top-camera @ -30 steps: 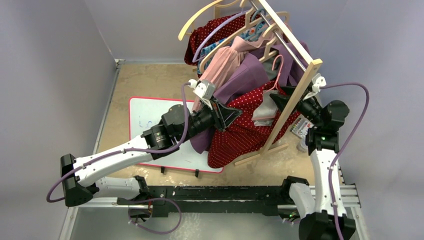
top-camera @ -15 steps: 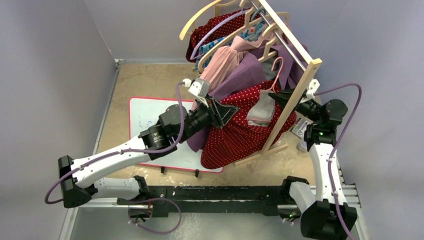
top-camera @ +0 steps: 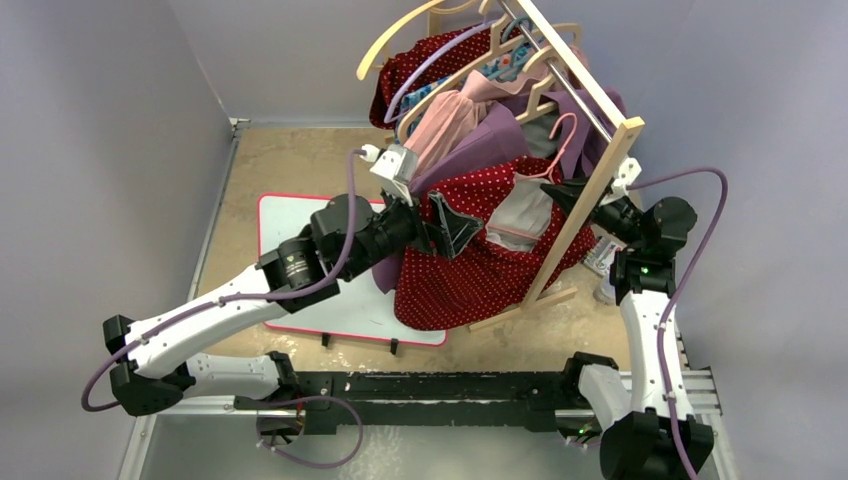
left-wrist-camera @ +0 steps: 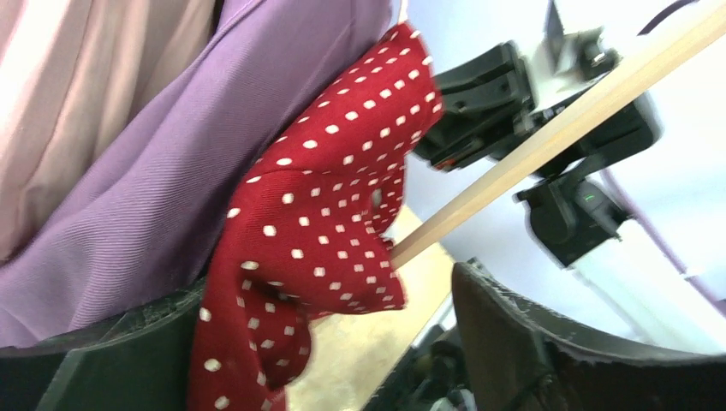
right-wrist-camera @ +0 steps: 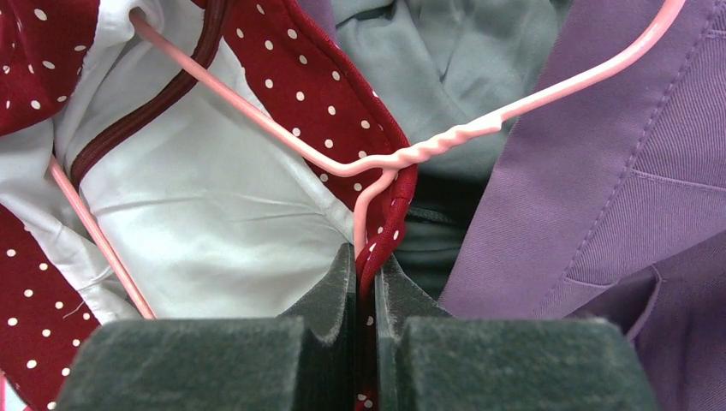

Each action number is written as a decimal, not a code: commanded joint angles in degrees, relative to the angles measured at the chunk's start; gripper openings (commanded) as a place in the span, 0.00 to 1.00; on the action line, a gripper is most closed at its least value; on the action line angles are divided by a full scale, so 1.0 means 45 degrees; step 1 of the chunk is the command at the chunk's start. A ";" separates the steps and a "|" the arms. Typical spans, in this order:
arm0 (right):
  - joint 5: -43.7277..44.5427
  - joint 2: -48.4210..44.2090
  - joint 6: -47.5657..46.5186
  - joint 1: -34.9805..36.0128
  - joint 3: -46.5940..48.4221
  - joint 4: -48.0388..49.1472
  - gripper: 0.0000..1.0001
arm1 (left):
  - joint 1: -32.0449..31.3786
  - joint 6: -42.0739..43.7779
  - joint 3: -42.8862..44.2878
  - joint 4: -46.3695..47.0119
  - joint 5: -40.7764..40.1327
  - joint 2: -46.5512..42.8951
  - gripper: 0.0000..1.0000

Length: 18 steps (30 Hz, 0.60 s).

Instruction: Remove the skirt from the hanger

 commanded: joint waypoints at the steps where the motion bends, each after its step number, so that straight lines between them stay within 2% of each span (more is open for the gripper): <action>1: 0.0648 -0.0186 -0.0242 -0.0011 0.0682 0.0078 0.00 | -0.0047 0.0668 0.1402 -0.0399 0.0308 -0.0548 0.98; 5: 0.0317 -0.0186 -0.0263 -0.0011 0.0784 0.0044 0.00 | -0.0052 0.1511 0.2504 -0.0620 0.0309 -0.0508 1.00; 13: -0.0838 -0.0072 -0.0507 0.0012 0.1510 -0.0531 0.00 | -0.0052 0.1805 0.6469 -0.1719 0.2360 0.2808 1.00; 18: -0.0967 0.0238 -0.1694 0.0016 0.2978 -0.2888 0.00 | -0.0047 0.1866 0.8534 -0.2494 0.2750 0.4824 0.91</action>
